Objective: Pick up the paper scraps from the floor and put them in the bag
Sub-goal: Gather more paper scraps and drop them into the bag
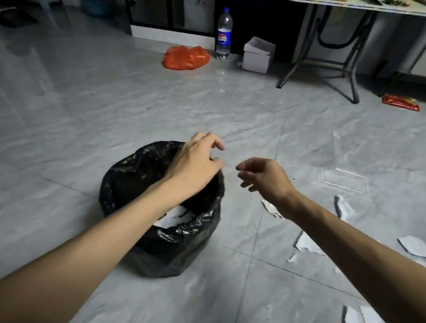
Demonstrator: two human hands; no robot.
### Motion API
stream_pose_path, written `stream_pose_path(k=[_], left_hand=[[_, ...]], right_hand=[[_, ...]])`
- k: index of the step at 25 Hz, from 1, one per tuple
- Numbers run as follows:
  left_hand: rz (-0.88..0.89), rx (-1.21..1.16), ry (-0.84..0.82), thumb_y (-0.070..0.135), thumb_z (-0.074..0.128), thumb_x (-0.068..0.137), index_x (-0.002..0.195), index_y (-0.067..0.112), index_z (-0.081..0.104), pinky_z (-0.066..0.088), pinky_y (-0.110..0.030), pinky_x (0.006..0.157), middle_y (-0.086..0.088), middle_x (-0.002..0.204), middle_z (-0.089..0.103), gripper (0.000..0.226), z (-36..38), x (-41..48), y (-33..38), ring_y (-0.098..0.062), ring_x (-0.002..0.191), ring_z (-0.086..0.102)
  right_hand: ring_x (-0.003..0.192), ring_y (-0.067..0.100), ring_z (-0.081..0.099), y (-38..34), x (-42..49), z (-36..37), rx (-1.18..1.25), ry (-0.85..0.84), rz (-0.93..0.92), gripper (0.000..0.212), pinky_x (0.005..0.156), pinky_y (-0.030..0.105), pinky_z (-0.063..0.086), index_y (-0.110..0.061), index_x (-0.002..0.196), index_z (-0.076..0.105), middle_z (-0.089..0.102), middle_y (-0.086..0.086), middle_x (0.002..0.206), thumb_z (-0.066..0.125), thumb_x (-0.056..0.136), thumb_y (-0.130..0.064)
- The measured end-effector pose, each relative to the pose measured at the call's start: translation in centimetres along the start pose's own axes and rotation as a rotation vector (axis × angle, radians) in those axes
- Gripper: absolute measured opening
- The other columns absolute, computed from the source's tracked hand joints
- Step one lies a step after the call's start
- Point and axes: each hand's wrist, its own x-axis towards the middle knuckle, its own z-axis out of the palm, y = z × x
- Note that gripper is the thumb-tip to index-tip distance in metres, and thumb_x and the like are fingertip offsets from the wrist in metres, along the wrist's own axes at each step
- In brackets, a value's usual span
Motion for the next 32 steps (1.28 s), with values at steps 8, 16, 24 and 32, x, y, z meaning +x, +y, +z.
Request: stream_pose_path(k=[8,16,24,32], left_hand=[[0.161,-0.028,-0.514,0.022,0.064,0.081,0.113,0.017,0.061,0.041,-0.027,0.081,-0.006,0.120,0.060,0.032,13.3,0.0,6.5,-0.022,0.105,0.058],[0.261,0.181,-0.843,0.019,0.073,0.077,0.123,0.013,0.054,0.045,-0.035,0.093,-0.012,0.125,0.058,0.050,23.5,-2.3,5.5,-0.028,0.115,0.054],[0.227,0.243,-0.804,0.016,0.066,0.082,0.110,0.008,0.055,0.044,-0.034,0.088,-0.012,0.119,0.057,0.031,29.7,-4.9,2.8,-0.030,0.106,0.056],[0.261,0.150,-0.611,0.012,0.065,0.082,0.069,0.018,0.062,0.039,-0.012,0.066,0.006,0.100,0.059,0.014,31.0,-4.5,3.9,-0.015,0.096,0.058]], right_hand=[[0.082,0.022,0.071,17.5,-9.0,-13.2,-0.671,-0.119,0.508,0.031,0.071,0.024,0.054,-0.015,0.103,0.069,0.074,0.013,0.102,0.079,0.074,-0.022],[0.097,0.032,0.065,25.9,-16.8,-10.7,-0.849,-0.074,0.450,0.023,0.074,0.036,0.051,-0.016,0.097,0.063,0.067,0.007,0.102,0.067,0.074,-0.018],[0.097,0.032,0.062,27.5,-18.4,-14.0,-0.650,0.343,0.517,0.015,0.082,0.033,0.048,-0.012,0.093,0.072,0.061,0.013,0.106,0.066,0.081,-0.019],[0.060,0.022,0.056,28.7,-20.1,-12.0,-0.521,0.356,0.446,0.020,0.049,0.015,0.040,-0.019,0.066,0.053,0.055,-0.005,0.065,0.054,0.077,-0.002]])
